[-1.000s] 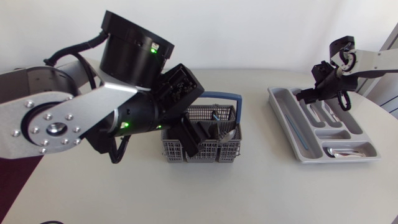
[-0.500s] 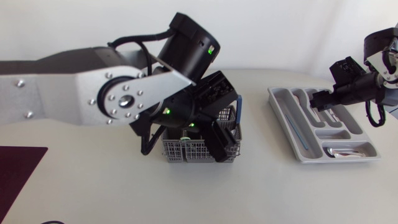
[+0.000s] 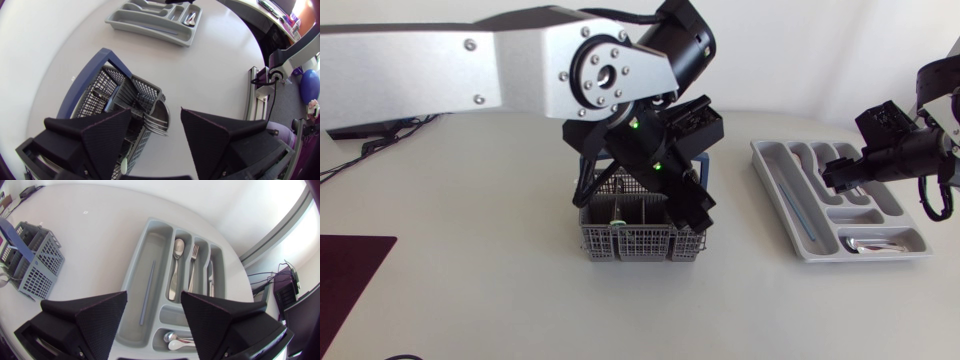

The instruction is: Sort the cutlery from the basket into the organizer compartments.

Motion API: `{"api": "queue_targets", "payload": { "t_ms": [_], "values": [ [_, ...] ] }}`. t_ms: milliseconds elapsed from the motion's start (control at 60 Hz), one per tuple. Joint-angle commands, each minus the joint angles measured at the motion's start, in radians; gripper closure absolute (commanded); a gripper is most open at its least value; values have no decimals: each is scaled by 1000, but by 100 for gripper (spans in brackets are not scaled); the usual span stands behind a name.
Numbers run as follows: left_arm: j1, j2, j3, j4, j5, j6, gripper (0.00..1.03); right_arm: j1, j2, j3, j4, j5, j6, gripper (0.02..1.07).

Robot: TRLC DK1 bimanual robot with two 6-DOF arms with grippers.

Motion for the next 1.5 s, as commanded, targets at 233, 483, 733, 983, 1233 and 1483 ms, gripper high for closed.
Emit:
{"api": "queue_targets", "payload": {
  "t_ms": [233, 483, 733, 983, 1233, 1483],
  "values": [
    [0, 80, 117, -103, 12, -35, 46, 7, -15, -57, -12, -9, -19, 27],
    [-23, 94, 134, -150, 13, -35, 57, 18, -19, -63, -14, -3, -19, 24],
    [-42, 112, 154, -167, 12, -50, 66, 24, -21, -74, -12, 0, -21, 24],
    [-45, 140, 183, -202, 12, -58, 72, 22, -24, -79, -12, 1, -29, 24],
    [-46, 152, 187, -215, 12, -60, 73, 24, -22, -82, -9, 4, -35, 24],
    [-35, 175, 190, -222, 12, -66, 82, 24, -25, -86, -9, 6, -38, 24]
  ]
}}
